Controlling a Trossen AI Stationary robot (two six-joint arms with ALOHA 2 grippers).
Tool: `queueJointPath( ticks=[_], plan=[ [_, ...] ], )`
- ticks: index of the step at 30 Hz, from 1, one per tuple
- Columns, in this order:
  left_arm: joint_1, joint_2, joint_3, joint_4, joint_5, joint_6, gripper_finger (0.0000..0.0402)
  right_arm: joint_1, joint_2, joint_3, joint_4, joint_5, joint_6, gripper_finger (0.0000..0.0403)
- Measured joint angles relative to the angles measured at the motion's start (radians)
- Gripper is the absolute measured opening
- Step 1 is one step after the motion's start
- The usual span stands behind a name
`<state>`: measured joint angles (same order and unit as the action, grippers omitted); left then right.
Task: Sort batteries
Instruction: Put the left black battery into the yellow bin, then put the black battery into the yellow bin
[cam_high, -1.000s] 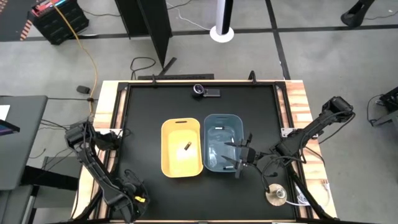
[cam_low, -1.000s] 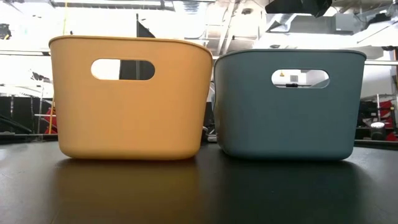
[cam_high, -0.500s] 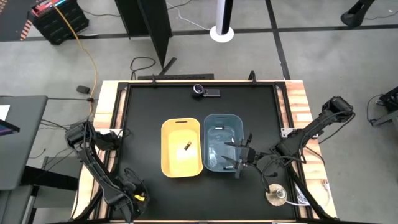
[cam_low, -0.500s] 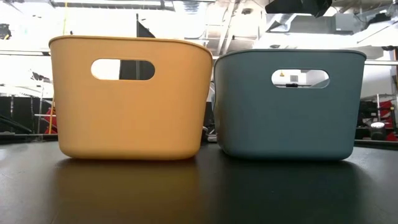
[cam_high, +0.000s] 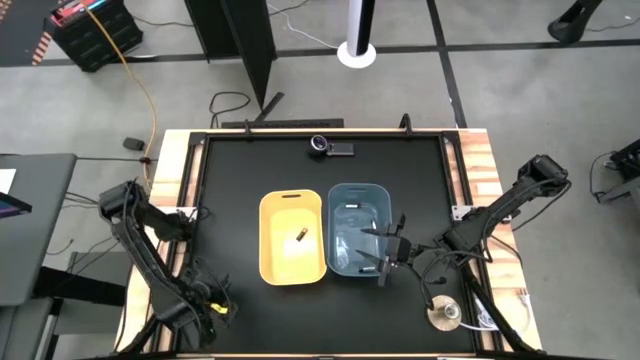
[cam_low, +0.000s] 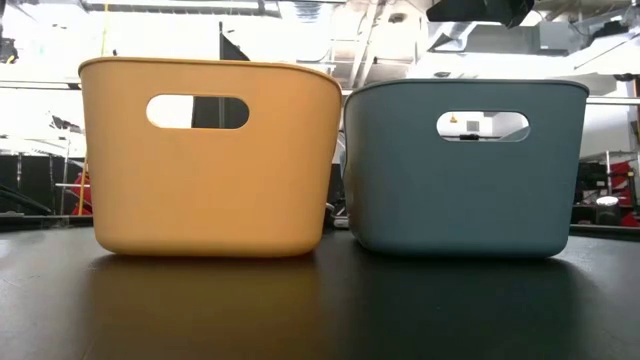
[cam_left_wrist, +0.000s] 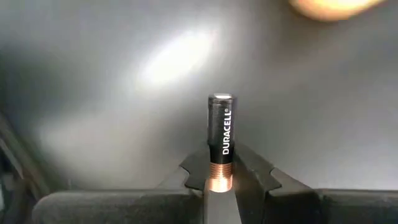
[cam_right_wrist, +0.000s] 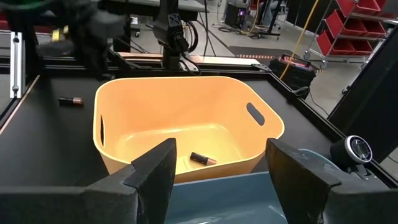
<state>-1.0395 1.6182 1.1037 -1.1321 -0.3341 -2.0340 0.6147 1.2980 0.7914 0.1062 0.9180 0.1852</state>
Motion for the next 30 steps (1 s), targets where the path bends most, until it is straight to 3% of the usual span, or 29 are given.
queueJointPath(
  ticks=[6,10,15,18,26,30],
  plan=[
    [0.067,-0.102,0.036,-0.015,-0.364,0.161,0.0038,-0.001,0.000,0.000,0.000,0.000,0.000,0.0264],
    [0.180,-0.155,0.040,0.072,-0.496,0.385,0.0038,-0.001,0.000,0.000,0.000,0.000,0.000,0.0264],
    [0.362,-0.169,0.041,0.242,-0.503,0.722,0.0038,-0.001,0.000,0.000,0.000,0.000,0.000,0.0264],
    [0.447,-0.165,0.041,0.310,-0.492,0.850,0.0042,-0.001,0.000,0.000,0.000,0.000,0.000,0.0264],
    [0.524,-0.160,0.040,0.311,-0.438,0.934,0.0197,-0.001,0.000,0.000,-0.001,0.000,0.000,0.0264],
    [0.498,-0.161,0.046,0.306,-0.391,0.931,0.0234,-0.001,0.000,0.000,-0.002,0.000,0.000,0.0264]
  ],
)
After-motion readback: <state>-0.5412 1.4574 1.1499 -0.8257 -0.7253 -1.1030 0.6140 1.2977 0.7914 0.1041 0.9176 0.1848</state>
